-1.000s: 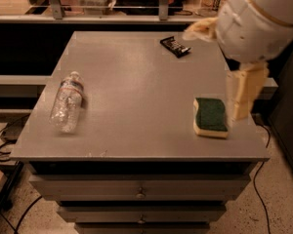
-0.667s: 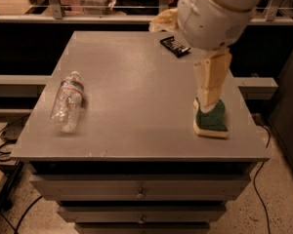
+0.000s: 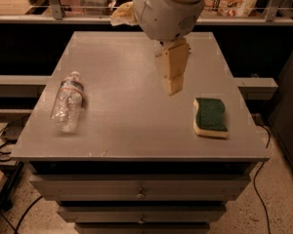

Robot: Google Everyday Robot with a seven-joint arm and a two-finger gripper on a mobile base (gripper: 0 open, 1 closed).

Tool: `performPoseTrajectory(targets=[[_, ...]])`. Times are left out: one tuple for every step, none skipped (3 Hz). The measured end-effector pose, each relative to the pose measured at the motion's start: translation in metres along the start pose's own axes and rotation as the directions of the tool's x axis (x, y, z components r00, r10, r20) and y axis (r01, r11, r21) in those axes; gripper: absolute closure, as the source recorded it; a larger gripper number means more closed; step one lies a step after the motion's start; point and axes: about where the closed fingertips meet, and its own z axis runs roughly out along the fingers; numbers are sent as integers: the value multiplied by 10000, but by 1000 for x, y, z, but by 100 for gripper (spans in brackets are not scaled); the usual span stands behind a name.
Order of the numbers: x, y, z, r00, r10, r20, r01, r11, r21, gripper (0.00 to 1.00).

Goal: Pick water bottle

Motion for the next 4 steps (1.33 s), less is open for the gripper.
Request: performPoseTrajectory(targets=[[-18,-15,22,9959,-466,774,459,9989,109,0],[-43,-42,64,9761,-1357,1697,1352,9907,148,0],[-67,-62,103,9467,-2369,2183,2434,9699,-26,0],[-92,-79,139,9130,-3499,2097,3669,9290,-477,0]])
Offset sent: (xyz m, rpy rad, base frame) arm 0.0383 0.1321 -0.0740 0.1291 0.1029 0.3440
